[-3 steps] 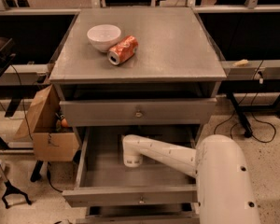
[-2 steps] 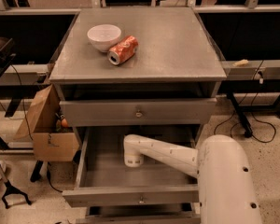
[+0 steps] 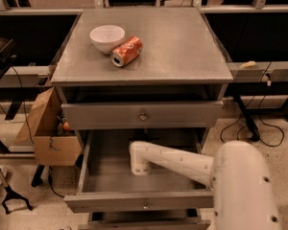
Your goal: Pick green can from middle drawer and place on counter
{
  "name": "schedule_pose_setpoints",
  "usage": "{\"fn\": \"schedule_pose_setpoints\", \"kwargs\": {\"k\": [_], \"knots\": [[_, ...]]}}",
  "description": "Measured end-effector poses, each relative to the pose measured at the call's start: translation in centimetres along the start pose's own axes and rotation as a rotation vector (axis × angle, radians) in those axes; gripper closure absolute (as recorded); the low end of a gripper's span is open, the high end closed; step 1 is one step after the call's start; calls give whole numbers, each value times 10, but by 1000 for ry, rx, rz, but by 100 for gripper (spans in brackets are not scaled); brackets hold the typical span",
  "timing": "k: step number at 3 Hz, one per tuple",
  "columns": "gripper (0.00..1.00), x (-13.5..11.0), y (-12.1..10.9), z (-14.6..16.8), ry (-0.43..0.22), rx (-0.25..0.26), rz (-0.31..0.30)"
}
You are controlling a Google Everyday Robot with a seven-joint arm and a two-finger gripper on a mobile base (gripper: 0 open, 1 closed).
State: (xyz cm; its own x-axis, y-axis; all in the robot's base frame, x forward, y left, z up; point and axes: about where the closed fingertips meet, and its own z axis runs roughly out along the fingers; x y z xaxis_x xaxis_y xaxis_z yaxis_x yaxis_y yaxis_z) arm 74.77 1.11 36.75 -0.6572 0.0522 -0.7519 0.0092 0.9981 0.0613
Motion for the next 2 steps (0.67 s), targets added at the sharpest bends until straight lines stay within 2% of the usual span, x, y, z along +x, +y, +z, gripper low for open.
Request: {"fn": "schedule_pose_setpoints", "kwargs": {"k": [1,2], "knots": [[100,-3,-31,-60,-33,-80,-28],[100,7,-61,-114,-15,-163,-102]]}}
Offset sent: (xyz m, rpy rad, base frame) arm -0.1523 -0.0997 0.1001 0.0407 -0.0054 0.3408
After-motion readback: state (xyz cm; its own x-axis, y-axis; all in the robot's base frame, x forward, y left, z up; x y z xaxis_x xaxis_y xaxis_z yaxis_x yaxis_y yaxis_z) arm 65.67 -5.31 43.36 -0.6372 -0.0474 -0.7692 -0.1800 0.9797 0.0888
